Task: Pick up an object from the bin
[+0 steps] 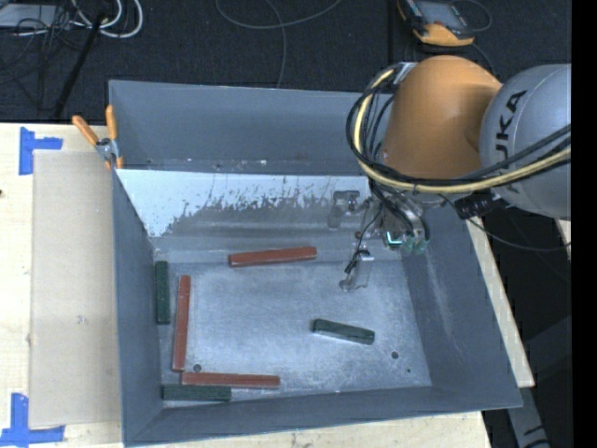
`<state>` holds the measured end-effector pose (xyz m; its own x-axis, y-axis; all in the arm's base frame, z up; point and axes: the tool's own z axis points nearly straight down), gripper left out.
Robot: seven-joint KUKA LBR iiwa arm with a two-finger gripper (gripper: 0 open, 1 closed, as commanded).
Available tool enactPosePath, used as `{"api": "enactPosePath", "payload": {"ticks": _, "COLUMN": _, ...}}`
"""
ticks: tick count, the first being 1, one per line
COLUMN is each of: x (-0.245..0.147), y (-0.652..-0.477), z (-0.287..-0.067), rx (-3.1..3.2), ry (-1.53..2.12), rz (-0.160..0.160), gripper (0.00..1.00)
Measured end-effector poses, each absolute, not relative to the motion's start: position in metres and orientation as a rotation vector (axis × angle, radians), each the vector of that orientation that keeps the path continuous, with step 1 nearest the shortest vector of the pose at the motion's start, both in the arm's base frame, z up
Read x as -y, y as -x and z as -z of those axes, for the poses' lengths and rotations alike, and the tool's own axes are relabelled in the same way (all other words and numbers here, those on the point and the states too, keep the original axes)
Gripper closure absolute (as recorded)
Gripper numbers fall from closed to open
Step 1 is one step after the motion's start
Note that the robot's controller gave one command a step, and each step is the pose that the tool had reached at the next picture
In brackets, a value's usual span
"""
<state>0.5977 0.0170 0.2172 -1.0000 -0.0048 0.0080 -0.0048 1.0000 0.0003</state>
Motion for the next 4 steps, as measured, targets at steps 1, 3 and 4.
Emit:
{"api": "enactPosePath", "payload": {"ticks": 1, "x": 0.033, "y": -0.546, "z": -0.103, "rx": 3.128, "ry": 0.133, "rz": -0.001, "gripper": 0.0}}
{"api": "enactPosePath", "payload": {"ticks": 3, "x": 0.03, "y": -0.54, "z": -0.07, "rx": 3.138, "ry": 0.105, "rz": 0.0, "gripper": 1.0}}
{"api": "enactPosePath", "payload": {"ticks": 4, "x": 0.037, "y": -0.527, "z": -0.238, "rx": 3.15, "ry": -0.003, "rz": -0.001, "gripper": 1.0}}
